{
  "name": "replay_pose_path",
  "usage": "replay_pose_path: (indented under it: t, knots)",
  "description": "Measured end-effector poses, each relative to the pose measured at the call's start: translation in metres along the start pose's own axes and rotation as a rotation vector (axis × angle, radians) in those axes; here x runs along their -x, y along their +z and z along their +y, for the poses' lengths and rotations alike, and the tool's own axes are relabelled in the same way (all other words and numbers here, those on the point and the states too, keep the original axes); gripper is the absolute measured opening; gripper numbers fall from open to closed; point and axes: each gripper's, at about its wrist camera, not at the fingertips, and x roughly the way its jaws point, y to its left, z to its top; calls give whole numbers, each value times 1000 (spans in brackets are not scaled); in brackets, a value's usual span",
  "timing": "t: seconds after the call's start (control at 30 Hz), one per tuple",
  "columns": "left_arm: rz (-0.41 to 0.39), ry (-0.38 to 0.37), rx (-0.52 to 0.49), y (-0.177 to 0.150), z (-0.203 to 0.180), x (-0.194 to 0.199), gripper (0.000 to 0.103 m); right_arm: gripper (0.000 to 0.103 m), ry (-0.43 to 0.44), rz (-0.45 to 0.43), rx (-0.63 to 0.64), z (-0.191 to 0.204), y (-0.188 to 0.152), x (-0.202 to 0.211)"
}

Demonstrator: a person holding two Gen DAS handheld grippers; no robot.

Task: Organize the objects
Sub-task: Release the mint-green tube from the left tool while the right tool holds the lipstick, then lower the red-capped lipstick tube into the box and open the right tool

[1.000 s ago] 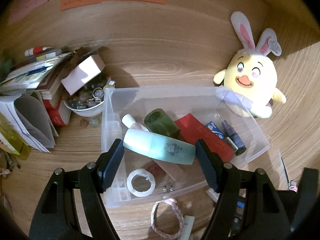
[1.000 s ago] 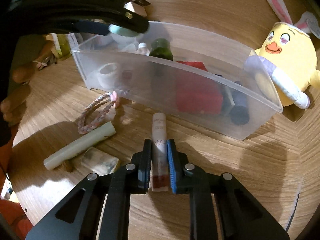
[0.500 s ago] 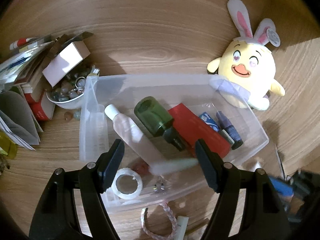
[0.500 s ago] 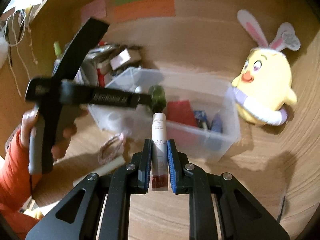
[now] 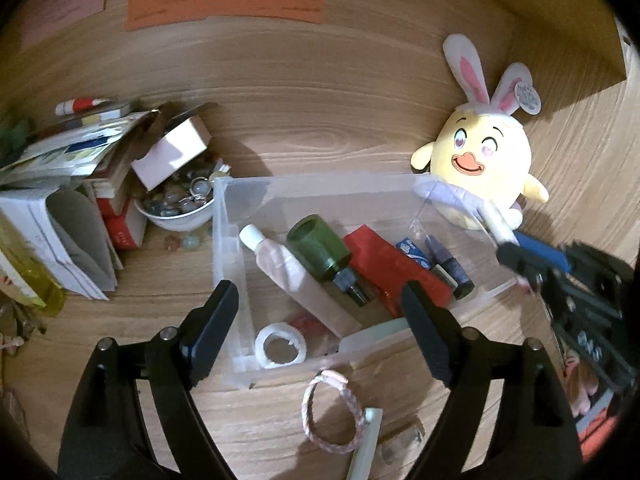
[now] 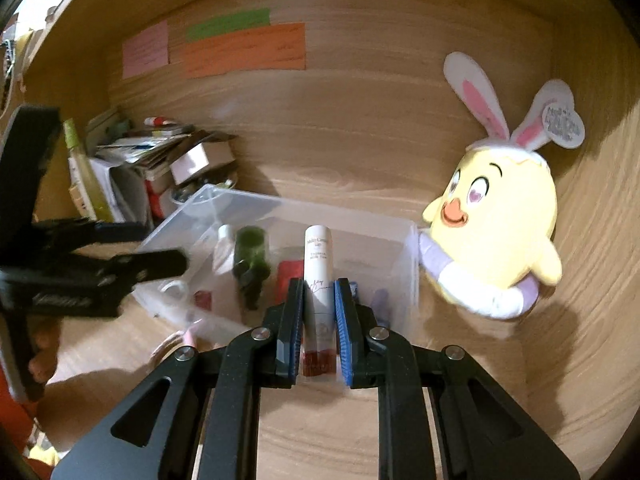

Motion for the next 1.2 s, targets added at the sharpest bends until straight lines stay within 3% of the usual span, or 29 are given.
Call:
replay_pose_path:
  t: [0.7, 0.97, 1.2]
  knots:
    - [27, 63, 13, -48, 25, 24, 88, 14, 8, 160, -46, -10, 0, -78]
    - [127, 44, 6, -67, 18, -4, 89, 14, 15, 195, -40, -6, -3, -87]
    - [181, 7, 85, -67, 14, -30, 89, 14, 29, 202, -53, -9, -3, -87]
